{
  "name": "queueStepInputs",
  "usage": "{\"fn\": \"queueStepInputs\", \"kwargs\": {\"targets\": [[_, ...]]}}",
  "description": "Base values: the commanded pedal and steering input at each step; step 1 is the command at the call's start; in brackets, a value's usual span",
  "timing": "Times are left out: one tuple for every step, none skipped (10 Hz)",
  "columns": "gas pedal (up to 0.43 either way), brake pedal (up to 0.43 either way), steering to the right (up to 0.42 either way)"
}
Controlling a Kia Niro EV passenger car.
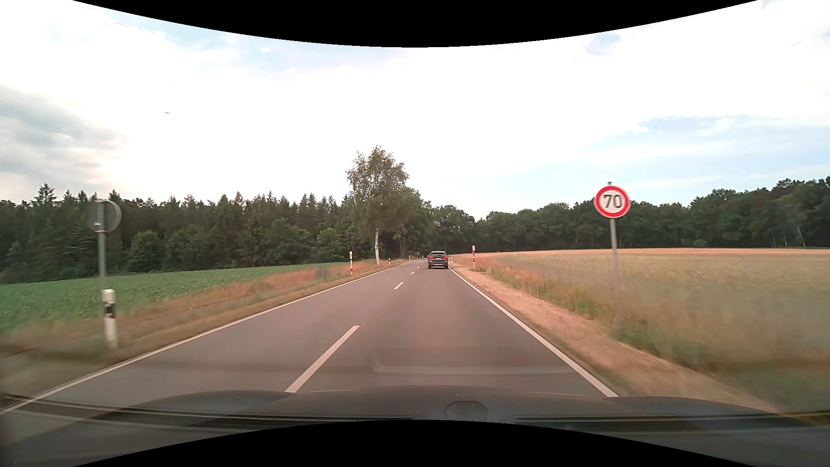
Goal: Follow the waypoints while adhering to traffic rules and regulations
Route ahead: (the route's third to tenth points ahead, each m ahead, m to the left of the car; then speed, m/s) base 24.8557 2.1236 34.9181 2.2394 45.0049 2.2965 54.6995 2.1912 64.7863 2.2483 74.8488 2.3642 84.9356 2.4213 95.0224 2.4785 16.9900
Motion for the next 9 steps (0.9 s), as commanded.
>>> {"fn": "queueStepInputs", "kwargs": {"targets": [[0.177,0.000,-0.004],[0.177,0.000,-0.004],[0.177,0.000,-0.004],[0.177,0.000,-0.004],[0.177,0.000,-0.004],[0.177,0.000,-0.004],[0.177,0.000,-0.004],[0.177,0.000,-0.004],[0.177,0.000,-0.004]]}}
